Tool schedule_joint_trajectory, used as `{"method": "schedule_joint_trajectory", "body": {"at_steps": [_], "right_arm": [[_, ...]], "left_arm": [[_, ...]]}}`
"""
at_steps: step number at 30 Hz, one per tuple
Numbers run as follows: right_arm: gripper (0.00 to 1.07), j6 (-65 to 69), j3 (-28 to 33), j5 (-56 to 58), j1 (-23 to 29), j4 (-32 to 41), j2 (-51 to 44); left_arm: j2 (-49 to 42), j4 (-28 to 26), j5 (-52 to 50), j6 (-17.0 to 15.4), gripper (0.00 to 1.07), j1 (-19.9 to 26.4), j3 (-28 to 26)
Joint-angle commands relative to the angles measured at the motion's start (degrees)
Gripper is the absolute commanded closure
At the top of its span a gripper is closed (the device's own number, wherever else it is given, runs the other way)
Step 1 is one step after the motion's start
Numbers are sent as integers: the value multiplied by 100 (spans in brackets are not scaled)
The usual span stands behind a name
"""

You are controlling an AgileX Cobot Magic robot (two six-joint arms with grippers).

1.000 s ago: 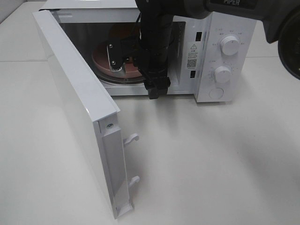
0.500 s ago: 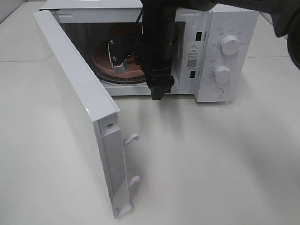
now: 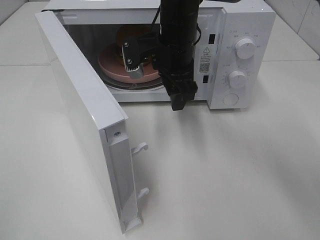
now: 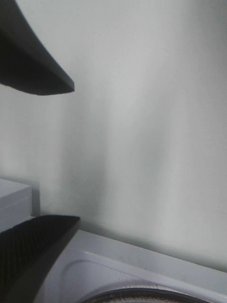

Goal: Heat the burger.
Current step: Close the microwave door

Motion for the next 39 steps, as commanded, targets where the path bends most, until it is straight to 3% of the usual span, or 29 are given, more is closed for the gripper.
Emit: {"method": "schedule_joint_trajectory", "body": {"at_steps": [1,18,23,39], "right_arm": [[36,92,258,-40,0,63,-212],[32,487,791,361,138,97,-785],[17,877,1404,166,138,46,-1255],[16,2406,2773,223,115,57,-2819]], "left_arm": [[-34,23,-52,-23,9,-34,11],[-34,23,-52,-23,9,-34,11],[-34,23,-52,-23,9,-34,11],[-34,23,-52,-23,9,-34,11]]}}
